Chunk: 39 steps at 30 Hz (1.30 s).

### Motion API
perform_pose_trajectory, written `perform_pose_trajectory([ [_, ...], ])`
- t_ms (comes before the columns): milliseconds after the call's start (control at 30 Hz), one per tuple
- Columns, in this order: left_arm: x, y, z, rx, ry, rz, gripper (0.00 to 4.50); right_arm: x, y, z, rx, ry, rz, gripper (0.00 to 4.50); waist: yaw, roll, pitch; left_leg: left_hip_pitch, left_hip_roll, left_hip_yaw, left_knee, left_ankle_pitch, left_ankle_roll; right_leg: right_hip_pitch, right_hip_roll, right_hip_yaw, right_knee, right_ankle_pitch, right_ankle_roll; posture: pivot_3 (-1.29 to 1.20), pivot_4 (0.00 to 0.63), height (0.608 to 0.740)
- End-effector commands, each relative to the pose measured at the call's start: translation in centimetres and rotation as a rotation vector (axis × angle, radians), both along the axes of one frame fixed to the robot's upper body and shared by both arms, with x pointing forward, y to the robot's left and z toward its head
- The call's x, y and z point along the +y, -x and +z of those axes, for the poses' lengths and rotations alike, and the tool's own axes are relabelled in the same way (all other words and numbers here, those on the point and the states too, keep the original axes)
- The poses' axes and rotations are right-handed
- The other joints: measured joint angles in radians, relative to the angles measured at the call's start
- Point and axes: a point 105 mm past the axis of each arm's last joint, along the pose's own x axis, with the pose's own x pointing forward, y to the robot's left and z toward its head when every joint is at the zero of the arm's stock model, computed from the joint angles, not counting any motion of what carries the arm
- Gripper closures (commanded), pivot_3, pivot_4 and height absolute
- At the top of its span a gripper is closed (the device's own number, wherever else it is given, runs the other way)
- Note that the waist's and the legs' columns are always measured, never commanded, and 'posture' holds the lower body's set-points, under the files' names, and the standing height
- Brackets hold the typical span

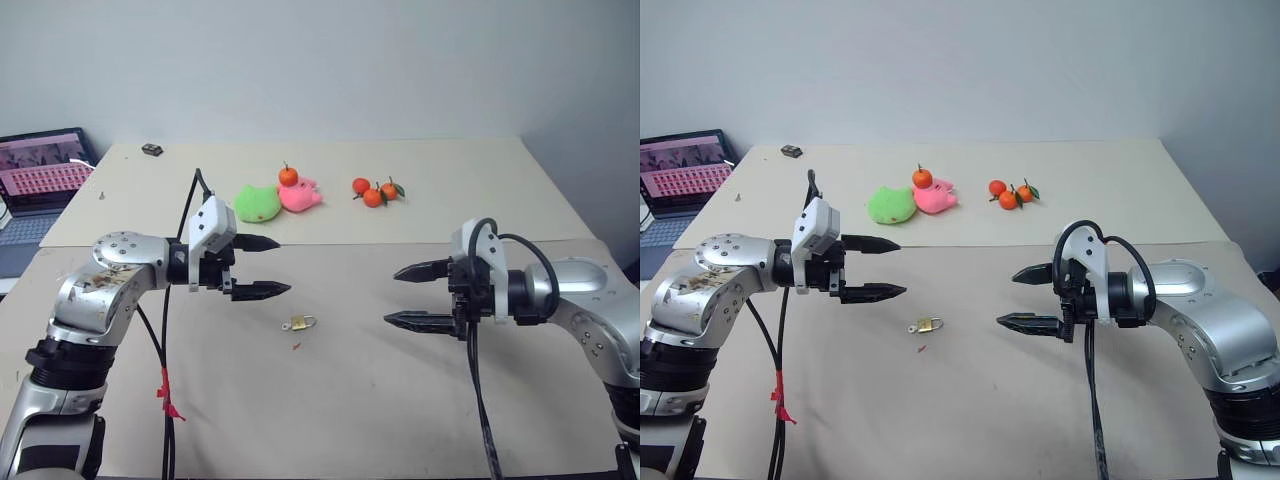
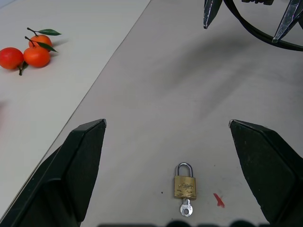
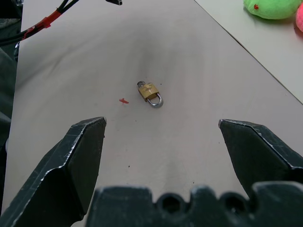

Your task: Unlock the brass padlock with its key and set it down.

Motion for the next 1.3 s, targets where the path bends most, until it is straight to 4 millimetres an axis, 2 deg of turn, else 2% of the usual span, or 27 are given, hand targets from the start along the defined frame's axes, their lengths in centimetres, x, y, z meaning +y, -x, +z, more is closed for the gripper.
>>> perform_pose_trajectory([
  [33, 0.4, -0.1, 1.6, -0.041, 0.022, 0.010, 0.05, 0.0, 0.2, 1.2, -0.037, -0.014, 0.007, 0.00, 0.000, 0.000, 0.000, 0.000, 0.000, 0.000, 0.000, 0.000, 0.000, 0.000, 0.000, 0.000, 0.000, 0.000, 0.000, 0.00, 0.150, 0.660],
  [100, 1.1, -0.7, 2.1, -0.053, 0.040, 0.051, 0.05, -0.1, 0.1, 0.9, -0.037, -0.012, -0.004, 0.00, 0.000, 0.000, 0.000, 0.000, 0.000, 0.000, 0.000, 0.000, 0.000, 0.000, 0.000, 0.000, 0.000, 0.000, 0.000, 0.00, 0.150, 0.660],
  [267, 2.4, -1.3, 1.9, -0.021, 0.031, 0.127, 0.05, 0.0, -0.2, 0.9, -0.037, -0.016, -0.010, 0.00, -0.002, 0.000, 0.000, 0.002, 0.000, 0.000, 0.000, 0.000, 0.000, 0.001, 0.000, 0.000, 0.002, 0.000, 0.000, 0.00, 0.150, 0.660],
  [400, 3.3, -0.2, 2.1, -0.049, 0.034, 0.114, 0.05, 0.1, -0.2, 0.7, -0.019, -0.007, 0.003, 0.00, -0.005, 0.000, 0.000, 0.002, 0.000, 0.000, 0.000, 0.000, 0.000, 0.000, 0.000, 0.000, 0.003, 0.000, 0.000, 0.00, 0.150, 0.660],
  [533, 5.0, 0.7, 0.4, -0.044, -0.040, 0.142, 0.05, 0.9, -0.5, 0.8, -0.031, -0.023, 0.033, 0.00, -0.007, 0.000, 0.000, 0.002, 0.001, 0.001, 0.000, 0.000, 0.000, 0.000, 0.000, 0.000, 0.003, 0.000, 0.000, 0.00, 0.150, 0.660],
  [700, 6.7, 1.0, -1.7, -0.049, -0.142, 0.180, 0.05, 2.7, -1.0, 0.2, -0.054, -0.041, 0.068, 0.00, -0.003, 0.000, 0.000, 0.003, 0.002, 0.000, 0.000, 0.000, 0.000, 0.000, 0.000, -0.001, 0.004, 0.000, -0.001, 0.00, 0.150, 0.660],
  [800, 7.2, 1.2, -2.3, -0.045, -0.179, 0.178, 0.05, 5.2, -2.4, -1.0, -0.099, -0.051, 0.100, 0.00, -0.001, 0.000, 0.001, 0.004, 0.002, 0.001, 0.001, 0.000, 0.000, 0.000, 0.000, -0.001, 0.004, 0.000, -0.001, 0.00, 0.150, 0.660],
  [1067, 8.1, 0.3, -2.0, -0.072, -0.196, 0.226, 0.05, 9.5, -3.4, -5.0, -0.107, -0.034, 0.217, 0.00, 0.002, 0.000, 0.001, 0.002, 0.003, 0.002, 0.001, 0.000, 0.000, -0.003, 0.001, -0.002, 0.005, 0.000, -0.002, 0.00, 0.150, 0.660],
  [1133, 8.0, 0.4, -2.0, -0.074, -0.190, 0.230, 0.05, 10.0, -3.9, -5.6, -0.108, -0.033, 0.233, 0.00, 0.001, 0.000, 0.001, 0.001, 0.003, 0.002, 0.001, 0.000, 0.000, -0.005, 0.000, -0.003, 0.005, 0.004, -0.008, 0.00, 0.150, 0.660],
  [1300, 8.1, 0.6, -1.7, -0.071, -0.163, 0.257, 0.05, 11.2, -4.9, -6.9, -0.121, -0.011, 0.279, 0.00, 0.000, 0.000, 0.001, 0.001, 0.004, 0.002, 0.001, 0.000, 0.000, -0.005, 0.000, -0.005, 0.006, 0.004, -0.009, 0.00, 0.150, 0.660],
])
